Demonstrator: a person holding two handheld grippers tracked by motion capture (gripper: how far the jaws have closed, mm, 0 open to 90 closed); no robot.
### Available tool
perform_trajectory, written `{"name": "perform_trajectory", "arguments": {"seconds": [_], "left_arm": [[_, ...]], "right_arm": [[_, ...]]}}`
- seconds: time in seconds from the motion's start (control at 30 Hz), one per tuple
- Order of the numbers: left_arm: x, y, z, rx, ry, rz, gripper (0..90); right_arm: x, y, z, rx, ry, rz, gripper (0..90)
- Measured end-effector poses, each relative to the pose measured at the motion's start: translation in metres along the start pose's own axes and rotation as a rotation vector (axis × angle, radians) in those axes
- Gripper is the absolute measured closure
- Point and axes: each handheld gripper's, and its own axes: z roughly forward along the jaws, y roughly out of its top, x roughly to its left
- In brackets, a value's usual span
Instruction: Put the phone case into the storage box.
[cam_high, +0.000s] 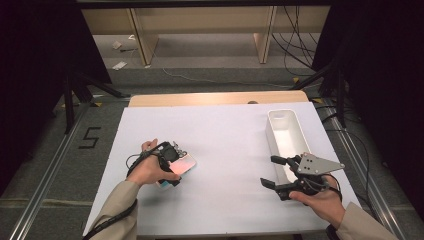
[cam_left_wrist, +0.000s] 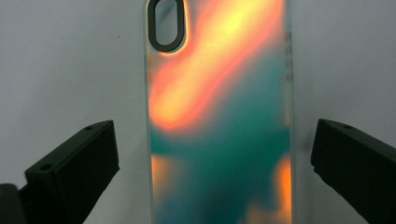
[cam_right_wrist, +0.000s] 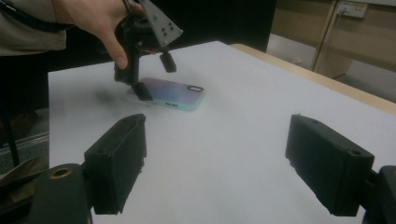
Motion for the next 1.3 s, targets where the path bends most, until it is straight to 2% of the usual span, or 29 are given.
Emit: {"name": "perform_trajectory", "arguments": {"seconds": [0.27, 0.67, 1.3], "left_arm": [[0.004, -0.001, 0.005, 0.014, -0.005, -0.011, 1.0], [0.007, 0.002, 0.009, 0.031, -0.017, -0.004, 1.2], [0.013, 0.006, 0.011, 0.055, -0.092, 0.008, 6.4]], "right_arm": [[0.0, 0.0, 0.0, 0.0, -0.001, 0.001, 21.3], [0.0, 0.0, 0.001, 0.004, 0.001, -0.003, 21.3], [0.0, -0.001, 0.002, 0.006, 0.005, -0.001, 21.3]]}}
